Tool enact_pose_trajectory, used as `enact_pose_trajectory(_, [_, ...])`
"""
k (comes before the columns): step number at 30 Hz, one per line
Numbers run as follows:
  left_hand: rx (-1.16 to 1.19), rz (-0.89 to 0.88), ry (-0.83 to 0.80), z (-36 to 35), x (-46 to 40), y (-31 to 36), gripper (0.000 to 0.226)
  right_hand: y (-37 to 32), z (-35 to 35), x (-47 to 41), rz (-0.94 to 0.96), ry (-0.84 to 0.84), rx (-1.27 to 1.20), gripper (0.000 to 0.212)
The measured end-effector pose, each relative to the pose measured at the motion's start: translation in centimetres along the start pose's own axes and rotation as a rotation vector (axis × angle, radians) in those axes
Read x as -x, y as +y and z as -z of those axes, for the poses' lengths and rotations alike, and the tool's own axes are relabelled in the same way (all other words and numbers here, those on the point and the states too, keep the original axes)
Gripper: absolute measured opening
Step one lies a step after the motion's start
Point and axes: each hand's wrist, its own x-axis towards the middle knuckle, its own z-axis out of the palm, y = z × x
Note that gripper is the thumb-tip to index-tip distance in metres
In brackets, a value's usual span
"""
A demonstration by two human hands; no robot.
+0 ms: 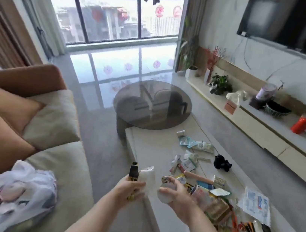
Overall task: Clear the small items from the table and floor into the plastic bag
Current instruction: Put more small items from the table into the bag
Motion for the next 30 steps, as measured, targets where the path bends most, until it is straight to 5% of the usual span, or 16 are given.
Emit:
enact_pose_trajectory(7, [0.14,-0.108,0.187,13.1,2.5,5.0,0.029,-2.1,-13.6,-4.7,0.014,-0.167,0.085,0.045])
enact_pose_trajectory(13, [0.281,-0.147,0.33,22.3,4.5,7.1,0.035,-1.9,-23.4,-8.6,-0.059,-0.315,0.216,0.075])
enact_pose_trajectory(17, [0.416,-0.165,0.436,27.0,5.5,7.2,0.032,-1.8,-28.9,-10.6,-0.096,-0.41,0.271,0.055])
enact_pose_trajectory(26, [0.518,-0.161,0.694,32.7,7.2,6.7,0.011,-0.4,-38.0,-18.0,-0.222,-0.621,0.462,0.078])
enact_pose_trajectory(30, [0.639,-0.15,0.862,34.1,7.9,7.3,0.008,-1.2,-41.9,-20.3,-0.269,-0.78,0.618,0.069])
